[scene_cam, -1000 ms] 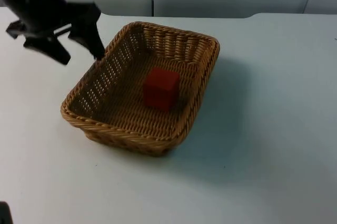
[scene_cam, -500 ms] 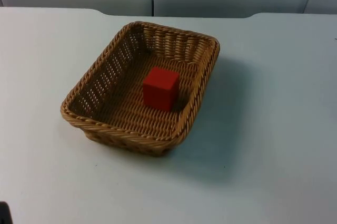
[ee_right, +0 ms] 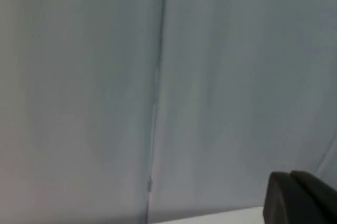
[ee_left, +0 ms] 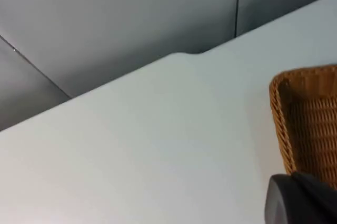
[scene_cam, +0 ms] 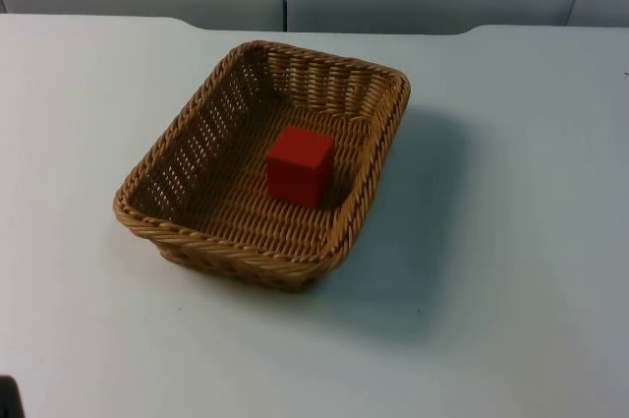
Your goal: Pick up the basket with the left hand and place the cube into the basket with the right hand.
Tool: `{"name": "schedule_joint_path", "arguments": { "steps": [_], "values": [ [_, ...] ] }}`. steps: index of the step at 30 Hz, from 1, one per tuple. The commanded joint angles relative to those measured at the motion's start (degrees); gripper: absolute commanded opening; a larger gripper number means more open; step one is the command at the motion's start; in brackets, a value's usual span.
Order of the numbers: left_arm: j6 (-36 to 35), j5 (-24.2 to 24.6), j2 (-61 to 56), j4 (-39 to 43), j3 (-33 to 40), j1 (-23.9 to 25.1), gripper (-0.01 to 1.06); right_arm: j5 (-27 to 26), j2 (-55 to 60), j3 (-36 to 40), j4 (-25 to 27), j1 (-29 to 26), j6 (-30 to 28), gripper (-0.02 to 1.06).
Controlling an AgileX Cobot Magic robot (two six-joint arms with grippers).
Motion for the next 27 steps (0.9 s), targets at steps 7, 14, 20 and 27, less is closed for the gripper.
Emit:
{"name": "schedule_joint_path", "arguments": {
  "steps": [7,14,20,27],
  "values": [
    [0.37,-18.05,-28.26,-0.22,37.68,-0.22,0.00,-13.93,-28.65,39.28,-6.87,-0.22,12.23,0.00],
    [-0.16,-4.52,-56.06,-6.15,52.98,-0.22,0.00,-21.57,-60.52,77.00,1.25,-0.22,8.53,0.00],
    [-6.26,-3.10,-76.67,-4.23,53.88,-0.22,0.00,-16.44,-80.13,89.86,15.88,-0.22,-3.65,0.00],
    [-7.77,-1.81,-86.83,-1.04,57.09,-0.22,0.00,-7.59,-86.35,92.97,26.93,0.01,-12.45,0.00]
  ]
}}
